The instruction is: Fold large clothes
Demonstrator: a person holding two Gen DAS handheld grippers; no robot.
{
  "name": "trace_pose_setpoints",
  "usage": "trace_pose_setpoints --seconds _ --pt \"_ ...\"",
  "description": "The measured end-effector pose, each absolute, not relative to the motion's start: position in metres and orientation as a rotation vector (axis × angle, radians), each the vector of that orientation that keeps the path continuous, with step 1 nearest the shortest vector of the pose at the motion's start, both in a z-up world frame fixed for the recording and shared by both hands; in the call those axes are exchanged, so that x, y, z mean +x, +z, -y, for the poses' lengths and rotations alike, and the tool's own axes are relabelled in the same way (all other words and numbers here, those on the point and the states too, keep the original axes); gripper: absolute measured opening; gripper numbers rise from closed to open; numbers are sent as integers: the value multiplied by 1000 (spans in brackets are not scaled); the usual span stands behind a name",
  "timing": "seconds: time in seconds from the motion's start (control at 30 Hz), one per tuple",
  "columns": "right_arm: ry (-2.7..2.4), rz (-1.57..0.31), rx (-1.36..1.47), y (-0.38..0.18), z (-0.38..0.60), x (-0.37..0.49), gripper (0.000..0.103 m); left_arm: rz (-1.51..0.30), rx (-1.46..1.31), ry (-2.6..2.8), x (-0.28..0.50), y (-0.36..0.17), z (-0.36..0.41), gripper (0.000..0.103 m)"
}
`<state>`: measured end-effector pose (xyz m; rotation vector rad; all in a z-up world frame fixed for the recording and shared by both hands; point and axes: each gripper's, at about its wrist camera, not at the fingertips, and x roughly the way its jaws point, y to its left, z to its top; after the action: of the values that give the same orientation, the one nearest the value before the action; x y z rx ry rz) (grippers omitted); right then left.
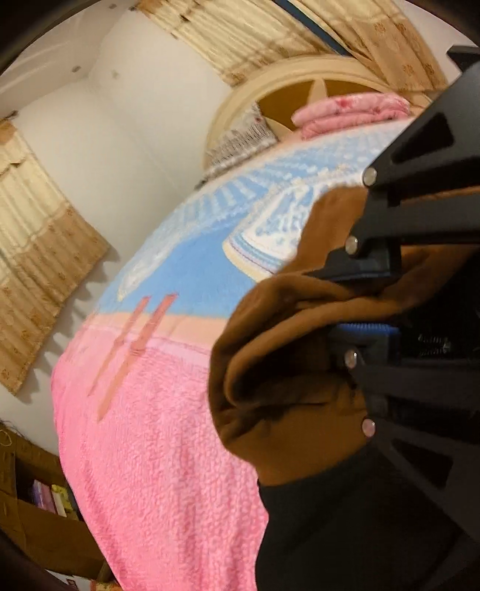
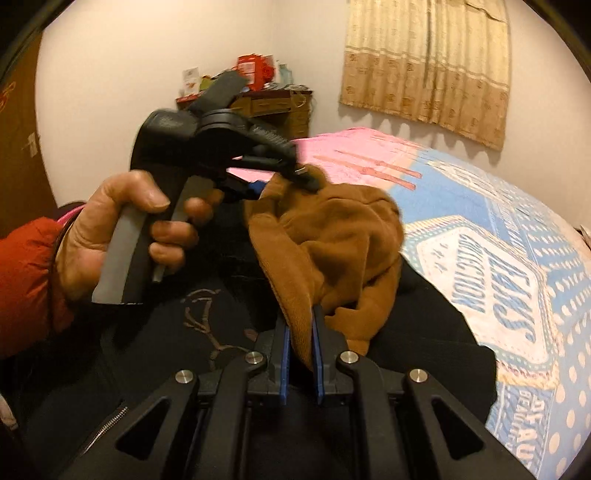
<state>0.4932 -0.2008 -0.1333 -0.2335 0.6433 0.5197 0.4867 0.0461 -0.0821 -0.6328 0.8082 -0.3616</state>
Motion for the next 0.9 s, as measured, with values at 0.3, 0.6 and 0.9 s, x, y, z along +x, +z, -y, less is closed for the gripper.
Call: trace_pose_setpoints --seconds 0.3,0.6,0.9 --pt "532 -669 -126 -138 210 496 10 -667 -427 -184 399 -49 -73 38" --pt "505 -773 -165 -166 212 487 10 -728 -368 43 367 -84 -107 63" --pt "579 -788 -197 -164 207 456 13 -680 -251 -11 415 -47 -73 84"
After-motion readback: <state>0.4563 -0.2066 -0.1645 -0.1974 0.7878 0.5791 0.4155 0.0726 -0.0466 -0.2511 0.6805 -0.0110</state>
